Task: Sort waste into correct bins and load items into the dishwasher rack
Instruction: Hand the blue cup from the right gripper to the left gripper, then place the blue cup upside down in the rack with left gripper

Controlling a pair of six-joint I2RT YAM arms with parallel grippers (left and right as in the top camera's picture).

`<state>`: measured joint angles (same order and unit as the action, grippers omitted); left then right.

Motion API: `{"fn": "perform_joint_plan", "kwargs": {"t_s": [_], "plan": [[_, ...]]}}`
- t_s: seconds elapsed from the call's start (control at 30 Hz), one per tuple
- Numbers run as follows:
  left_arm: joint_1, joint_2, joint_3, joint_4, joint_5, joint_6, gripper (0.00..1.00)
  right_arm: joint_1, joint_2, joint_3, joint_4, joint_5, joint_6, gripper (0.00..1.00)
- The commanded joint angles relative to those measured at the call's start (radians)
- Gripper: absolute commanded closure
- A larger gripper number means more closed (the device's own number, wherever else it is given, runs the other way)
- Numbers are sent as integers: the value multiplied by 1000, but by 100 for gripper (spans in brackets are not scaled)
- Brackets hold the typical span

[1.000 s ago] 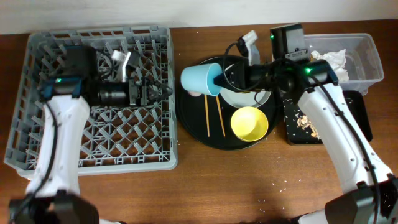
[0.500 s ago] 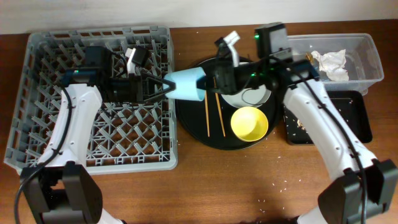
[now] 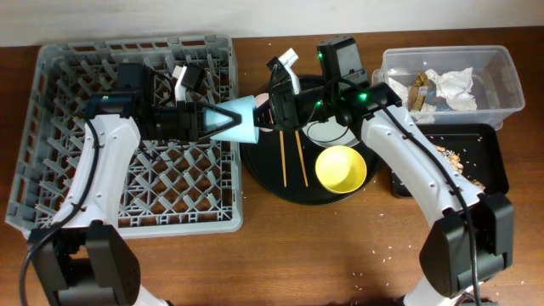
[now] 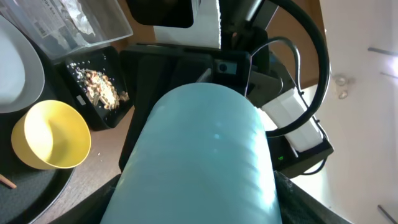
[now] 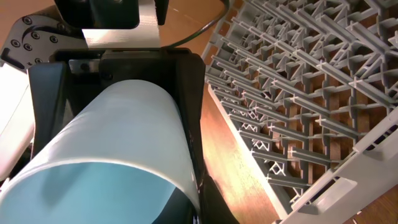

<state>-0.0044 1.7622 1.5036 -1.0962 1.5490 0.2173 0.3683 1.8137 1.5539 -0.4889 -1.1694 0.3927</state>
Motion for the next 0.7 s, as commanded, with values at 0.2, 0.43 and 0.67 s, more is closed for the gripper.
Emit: {"fn": "perform_joint_plan", "kwargs": {"t_s": [0.2, 0.43, 0.67], "plan": [[8, -1, 16, 3, 13, 12, 44, -29, 13, 0, -3, 56, 17, 28], [77, -17, 44, 2, -347, -107, 47, -155, 13, 0, -210, 140, -69, 27], [42, -126, 216, -174, -990, -136, 47, -186, 13, 0, -394, 349, -158, 25]]}}
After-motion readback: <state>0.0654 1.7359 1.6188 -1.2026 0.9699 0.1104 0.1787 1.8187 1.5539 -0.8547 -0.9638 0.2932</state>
